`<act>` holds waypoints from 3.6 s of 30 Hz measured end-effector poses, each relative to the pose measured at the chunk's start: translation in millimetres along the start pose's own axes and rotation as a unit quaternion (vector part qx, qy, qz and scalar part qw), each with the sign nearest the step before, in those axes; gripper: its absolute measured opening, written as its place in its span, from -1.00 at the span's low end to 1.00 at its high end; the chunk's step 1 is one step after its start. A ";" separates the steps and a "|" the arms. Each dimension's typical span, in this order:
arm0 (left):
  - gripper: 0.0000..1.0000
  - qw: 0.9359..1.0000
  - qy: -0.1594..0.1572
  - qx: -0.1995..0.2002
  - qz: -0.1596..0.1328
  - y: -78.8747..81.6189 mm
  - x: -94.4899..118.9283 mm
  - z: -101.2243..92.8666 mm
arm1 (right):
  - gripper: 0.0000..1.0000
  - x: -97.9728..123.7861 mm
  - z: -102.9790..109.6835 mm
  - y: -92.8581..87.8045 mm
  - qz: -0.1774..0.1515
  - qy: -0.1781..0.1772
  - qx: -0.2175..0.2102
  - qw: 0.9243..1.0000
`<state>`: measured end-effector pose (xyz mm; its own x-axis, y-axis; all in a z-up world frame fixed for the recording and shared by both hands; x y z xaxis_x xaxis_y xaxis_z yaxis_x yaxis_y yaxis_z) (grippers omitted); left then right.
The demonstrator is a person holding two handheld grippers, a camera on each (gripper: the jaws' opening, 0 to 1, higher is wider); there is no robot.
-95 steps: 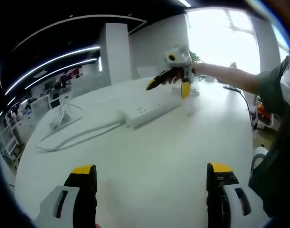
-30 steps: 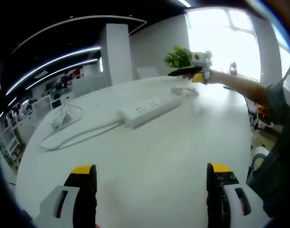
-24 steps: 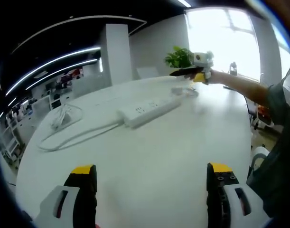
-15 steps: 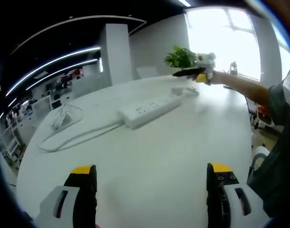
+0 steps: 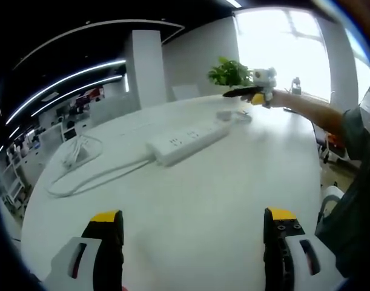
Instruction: Straighten the power strip on the desk, plug the charger into it
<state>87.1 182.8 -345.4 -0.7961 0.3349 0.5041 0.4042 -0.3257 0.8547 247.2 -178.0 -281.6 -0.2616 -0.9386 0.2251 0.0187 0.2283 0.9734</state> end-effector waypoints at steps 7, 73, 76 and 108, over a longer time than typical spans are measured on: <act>0.99 1.000 0.002 0.003 -0.001 0.2 0.8 -0.5 | 0.92 9.6 0.4 -4.2 -0.005 -0.005 -0.005 1.000; 0.99 1.000 -0.005 -0.004 0.008 -2.9 -2.9 -8.3 | 0.88 91.6 -1.5 -46.4 -0.013 -0.088 -0.045 0.995; 0.99 1.000 -0.004 -0.003 0.008 -3.2 -3.0 -7.7 | 0.88 89.7 -1.3 -46.1 -0.012 -0.087 -0.044 0.995; 0.99 1.000 0.008 0.009 0.010 -11.8 -2.3 4.1 | 0.85 69.3 -19.9 -55.0 0.017 -0.083 -0.043 0.996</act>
<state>86.0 189.5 -356.2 -0.7951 0.3140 0.5188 0.4275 -0.3166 0.8468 247.3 -260.8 -318.8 -0.4143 -0.8736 0.2553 0.1105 0.2301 0.9669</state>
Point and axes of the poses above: the point that each gripper's makers call its tool centre point, and the gripper's own axes: x roughly backward along the fingers, z roughly to its left, y roughly out of its top, the point moved 4 cm from there along x, roughly backward along the fingers, and after that the axes turned 10 degrees about y, right-handed, at the moved point
